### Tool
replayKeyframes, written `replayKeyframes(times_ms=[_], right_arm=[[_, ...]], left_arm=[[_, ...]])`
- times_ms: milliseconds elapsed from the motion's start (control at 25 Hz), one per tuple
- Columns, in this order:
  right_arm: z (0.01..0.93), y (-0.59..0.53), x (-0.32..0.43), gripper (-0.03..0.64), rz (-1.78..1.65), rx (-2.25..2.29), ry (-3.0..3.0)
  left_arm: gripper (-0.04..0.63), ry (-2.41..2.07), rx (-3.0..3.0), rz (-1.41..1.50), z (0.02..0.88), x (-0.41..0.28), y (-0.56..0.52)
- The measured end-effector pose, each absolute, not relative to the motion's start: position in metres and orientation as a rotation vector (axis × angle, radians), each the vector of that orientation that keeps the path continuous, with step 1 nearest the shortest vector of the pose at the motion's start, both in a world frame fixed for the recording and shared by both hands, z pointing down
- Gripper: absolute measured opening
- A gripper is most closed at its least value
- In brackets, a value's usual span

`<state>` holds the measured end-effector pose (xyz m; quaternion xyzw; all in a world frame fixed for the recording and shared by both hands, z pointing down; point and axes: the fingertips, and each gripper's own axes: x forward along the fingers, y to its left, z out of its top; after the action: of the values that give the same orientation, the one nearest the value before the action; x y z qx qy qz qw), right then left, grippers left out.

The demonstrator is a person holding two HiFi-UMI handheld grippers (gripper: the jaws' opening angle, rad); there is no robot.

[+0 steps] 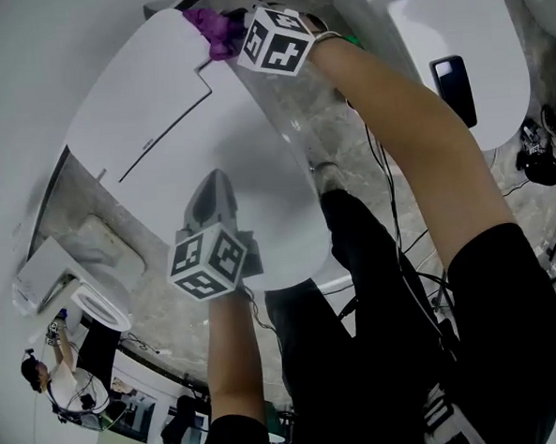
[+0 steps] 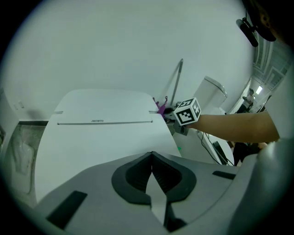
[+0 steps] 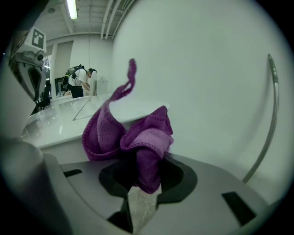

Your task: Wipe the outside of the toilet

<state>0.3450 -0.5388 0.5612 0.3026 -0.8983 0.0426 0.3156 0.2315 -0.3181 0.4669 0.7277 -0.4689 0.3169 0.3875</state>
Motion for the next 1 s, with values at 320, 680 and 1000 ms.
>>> replayKeyframes(times_ms=[320,680,1000], right_arm=[[0.585,-0.501,0.346,0.109,0.136,0.727,-2.385],[0.603,-0.475,0.348,0.109,0.190,0.735,-2.362],[0.628,-0.434,0.354,0.109,0.264,0.745,-2.344]], left_arm=[[0.008,-1.169,1.880,0.847,0.477,0.245,-0.313],[0.008,-1.132,1.896,0.861,0.485,0.256,-0.299],[0.008,-1.066,1.920,0.914,0.493,0.265,-0.288]])
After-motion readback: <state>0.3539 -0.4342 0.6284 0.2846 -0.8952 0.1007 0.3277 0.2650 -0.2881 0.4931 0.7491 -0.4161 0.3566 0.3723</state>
